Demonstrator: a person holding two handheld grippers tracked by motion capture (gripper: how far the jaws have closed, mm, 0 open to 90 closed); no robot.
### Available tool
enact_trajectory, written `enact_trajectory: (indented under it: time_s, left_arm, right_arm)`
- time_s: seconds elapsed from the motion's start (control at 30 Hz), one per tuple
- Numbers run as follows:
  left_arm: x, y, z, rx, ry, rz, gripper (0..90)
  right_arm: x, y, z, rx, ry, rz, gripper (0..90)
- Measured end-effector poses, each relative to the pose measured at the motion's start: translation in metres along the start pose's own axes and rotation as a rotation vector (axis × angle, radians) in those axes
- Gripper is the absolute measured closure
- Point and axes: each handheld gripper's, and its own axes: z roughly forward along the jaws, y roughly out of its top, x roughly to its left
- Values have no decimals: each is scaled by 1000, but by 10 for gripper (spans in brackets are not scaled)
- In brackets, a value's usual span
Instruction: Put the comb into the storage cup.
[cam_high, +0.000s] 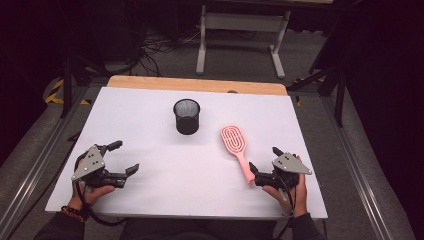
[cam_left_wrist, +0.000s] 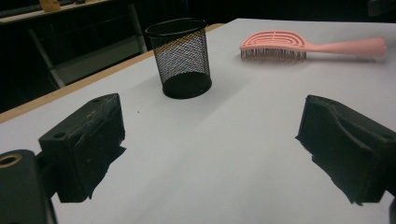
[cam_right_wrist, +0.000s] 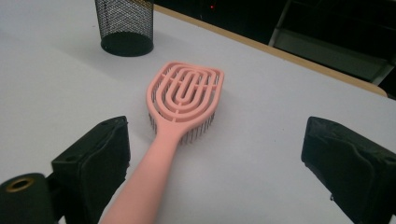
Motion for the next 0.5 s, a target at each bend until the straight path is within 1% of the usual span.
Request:
enact_trajectory:
  time_s: [0.03,0.1,0.13,0.23,0.27,0.33,0.4,0.43,0.5]
  left_arm:
    - [-1,0,1,9,1,10,79]
    - [-2,0,2,14,-2,7,79]
    - [-3,0,2,25,-1,21,78]
    - [-3,-2,4,28,-9,12,78]
    - [-3,-2,4,26,-12,5,78]
    - [-2,-2,3,24,-7,6,78]
    - [-2,-4,3,29,-11,-2,77]
    - [-1,-4,2,38,-11,6,75]
    - [-2,-5,1,42,-12,5,74]
  right_arm:
    - [-1,-1,0,6,8,5,94]
    - [-2,-1,1,9,14,8,100]
    - [-3,-2,1,21,12,16,100]
    - [-3,-1,2,30,29,47,100]
    - [-3,-1,2,30,29,47,100]
    - [-4,0,3,44,50,63,96]
    - [-7,5,3,60,61,75,94]
    - [-8,8,4,74,57,75,94]
    - [-9,14,5,96,71,84,94]
